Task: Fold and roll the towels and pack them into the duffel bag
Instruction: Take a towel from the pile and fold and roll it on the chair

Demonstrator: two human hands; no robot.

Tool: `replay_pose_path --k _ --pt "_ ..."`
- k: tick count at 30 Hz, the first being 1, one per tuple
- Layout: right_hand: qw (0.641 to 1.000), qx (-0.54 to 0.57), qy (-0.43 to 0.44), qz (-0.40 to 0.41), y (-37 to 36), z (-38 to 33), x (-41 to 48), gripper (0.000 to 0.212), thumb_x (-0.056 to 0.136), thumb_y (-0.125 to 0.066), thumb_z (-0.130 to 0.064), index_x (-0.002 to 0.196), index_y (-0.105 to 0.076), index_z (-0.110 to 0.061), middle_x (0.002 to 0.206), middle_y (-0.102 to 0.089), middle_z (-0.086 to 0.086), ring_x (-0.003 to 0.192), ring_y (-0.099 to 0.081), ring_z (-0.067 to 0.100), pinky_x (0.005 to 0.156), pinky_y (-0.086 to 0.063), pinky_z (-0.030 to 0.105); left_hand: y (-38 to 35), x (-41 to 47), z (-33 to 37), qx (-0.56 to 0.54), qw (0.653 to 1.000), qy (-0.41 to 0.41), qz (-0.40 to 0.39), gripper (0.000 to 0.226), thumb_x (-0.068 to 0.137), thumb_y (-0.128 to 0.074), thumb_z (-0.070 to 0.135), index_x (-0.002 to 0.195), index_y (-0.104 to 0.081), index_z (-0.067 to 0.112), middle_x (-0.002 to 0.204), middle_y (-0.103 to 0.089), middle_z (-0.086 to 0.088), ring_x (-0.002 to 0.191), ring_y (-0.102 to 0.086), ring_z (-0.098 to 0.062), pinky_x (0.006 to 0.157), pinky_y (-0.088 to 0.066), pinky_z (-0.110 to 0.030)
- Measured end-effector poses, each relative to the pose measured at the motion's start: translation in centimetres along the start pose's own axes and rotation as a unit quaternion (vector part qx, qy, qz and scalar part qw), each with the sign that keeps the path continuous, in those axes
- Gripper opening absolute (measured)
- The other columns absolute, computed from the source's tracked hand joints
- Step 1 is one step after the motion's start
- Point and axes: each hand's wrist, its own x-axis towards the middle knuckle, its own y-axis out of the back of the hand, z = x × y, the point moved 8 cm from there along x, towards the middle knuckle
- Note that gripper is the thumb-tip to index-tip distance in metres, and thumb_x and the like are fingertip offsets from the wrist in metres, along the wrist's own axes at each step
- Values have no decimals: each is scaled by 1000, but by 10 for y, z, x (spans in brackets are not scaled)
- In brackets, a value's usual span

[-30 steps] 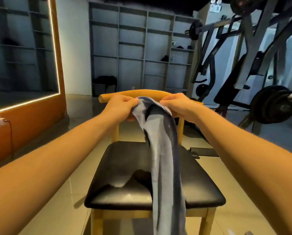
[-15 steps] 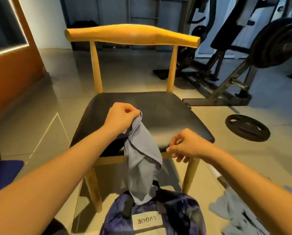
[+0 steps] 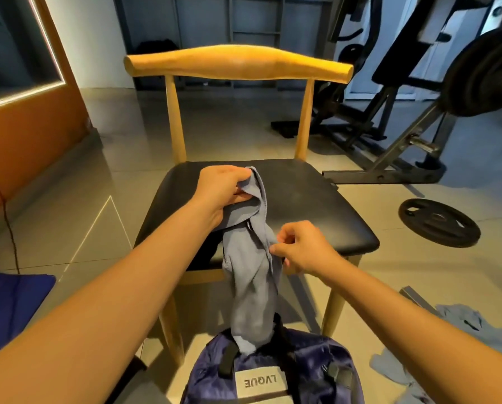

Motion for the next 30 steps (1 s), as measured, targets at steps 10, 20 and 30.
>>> replay_pose_path --k 10,20,30 --pt "987 71 91 110 122 -120 96 11 90 -69 -2 100 -69 -1 81 -68 19 70 -67 27 76 -61 48 58 9 32 -23 980 -104 168 18 96 -67 20 79 -73 24 88 -70 -1 87 -64 -17 77 -55 -28" --pt "991 -126 -14 34 91 17 50 5 91 -71 -16 87 -70 -15 86 -68 4 73 -61 13 56 -44 22 44 5 21 114 980 -114 118 8 95 -68 18 96 -76 18 85 -69 8 79 -59 -6 67 -44 -17" --pt "993 -73 -94 -14 71 13 87 16 87 -73 -13 94 -70 0 77 -62 12 69 -60 24 60 -52 31 15 -14 15 196 972 -128 35 14 97 -67 20 91 -79 15 82 -74 -3 66 -61 -7 56 -49 -18"
